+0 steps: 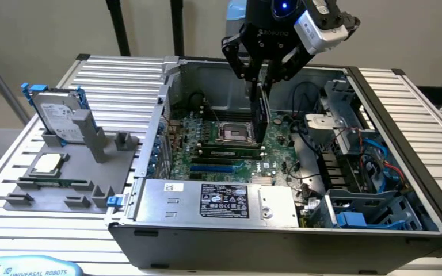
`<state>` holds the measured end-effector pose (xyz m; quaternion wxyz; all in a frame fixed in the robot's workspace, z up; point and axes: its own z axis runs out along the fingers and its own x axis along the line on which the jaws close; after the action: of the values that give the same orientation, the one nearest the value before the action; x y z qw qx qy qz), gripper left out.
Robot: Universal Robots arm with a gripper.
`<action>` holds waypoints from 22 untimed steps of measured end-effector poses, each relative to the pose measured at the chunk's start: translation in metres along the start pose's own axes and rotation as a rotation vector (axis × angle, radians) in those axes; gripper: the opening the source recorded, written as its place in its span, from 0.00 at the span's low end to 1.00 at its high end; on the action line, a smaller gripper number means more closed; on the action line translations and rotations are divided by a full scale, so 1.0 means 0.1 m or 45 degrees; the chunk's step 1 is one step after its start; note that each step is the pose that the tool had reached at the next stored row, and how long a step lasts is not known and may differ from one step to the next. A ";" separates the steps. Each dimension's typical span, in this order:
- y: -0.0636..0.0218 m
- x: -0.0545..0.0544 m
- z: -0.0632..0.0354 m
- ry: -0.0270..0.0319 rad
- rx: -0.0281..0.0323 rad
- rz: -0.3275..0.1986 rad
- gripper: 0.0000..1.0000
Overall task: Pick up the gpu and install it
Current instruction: 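Pick up the gpu and move the gpu toward the slot, then insert the gpu into the slot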
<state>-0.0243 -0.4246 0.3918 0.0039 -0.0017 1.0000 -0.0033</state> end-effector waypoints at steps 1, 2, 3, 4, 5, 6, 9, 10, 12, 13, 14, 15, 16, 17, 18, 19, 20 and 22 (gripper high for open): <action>0.000 0.00 0.000 0.0004 0.0007 0.000 0.27; 0.000 0.00 0.000 0.0003 0.0006 0.000 0.27; 0.000 0.00 0.000 0.0003 0.0007 0.000 0.27; 0.000 0.00 0.000 0.0003 0.0007 0.000 0.27; 0.000 0.00 0.001 0.0003 0.0007 0.000 0.27; 0.000 0.00 0.001 0.0003 0.0005 0.000 0.27; 0.000 0.00 0.001 0.0002 0.0006 0.000 0.27; 0.000 0.00 0.001 0.0003 0.0006 0.000 0.27; 0.000 0.00 0.001 0.0003 0.0005 0.000 0.27; 0.000 0.00 0.001 0.0003 0.0005 0.000 0.27; 0.000 0.00 0.001 0.0002 0.0006 0.000 0.27; 0.000 0.00 0.001 0.0003 0.0006 0.000 0.27; 0.000 0.00 0.001 0.0003 0.0006 0.000 0.27; 0.000 0.00 0.001 0.0003 0.0006 0.000 0.27; 0.000 0.00 0.001 0.0003 0.0006 0.000 0.27; 0.000 0.00 0.001 0.0003 0.0005 -0.010 0.27; 0.000 0.00 0.004 0.0001 0.0003 -0.033 0.27; 0.000 0.00 0.008 -0.0002 0.0000 -0.079 0.27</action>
<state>-0.0241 -0.4247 0.3910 0.0039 -0.0326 0.9995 -0.0034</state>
